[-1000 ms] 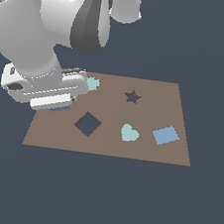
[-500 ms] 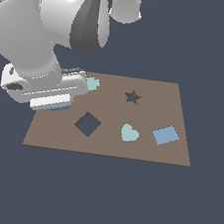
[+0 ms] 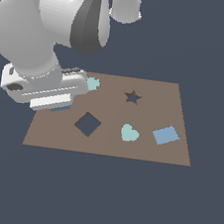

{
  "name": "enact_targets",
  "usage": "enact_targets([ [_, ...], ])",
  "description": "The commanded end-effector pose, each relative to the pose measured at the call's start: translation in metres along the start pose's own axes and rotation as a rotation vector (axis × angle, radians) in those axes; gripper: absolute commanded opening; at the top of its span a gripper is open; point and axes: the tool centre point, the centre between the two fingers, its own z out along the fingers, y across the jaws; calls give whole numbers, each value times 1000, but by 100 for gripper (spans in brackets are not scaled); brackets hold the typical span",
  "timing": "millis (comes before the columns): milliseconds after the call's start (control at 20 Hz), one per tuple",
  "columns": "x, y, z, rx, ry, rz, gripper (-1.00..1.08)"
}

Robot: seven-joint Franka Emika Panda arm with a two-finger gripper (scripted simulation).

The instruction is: Insert a designated object into the corresponding slot on a board.

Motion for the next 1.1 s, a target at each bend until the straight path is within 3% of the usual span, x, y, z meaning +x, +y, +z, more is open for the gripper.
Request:
enact_targets([
  [0,4,-1,-1,0,1,-19,-100],
  [400,33,-16,-3,-1,1,-183,-100],
  [1050,88,-68,-7,-1,0,-571,-100],
])
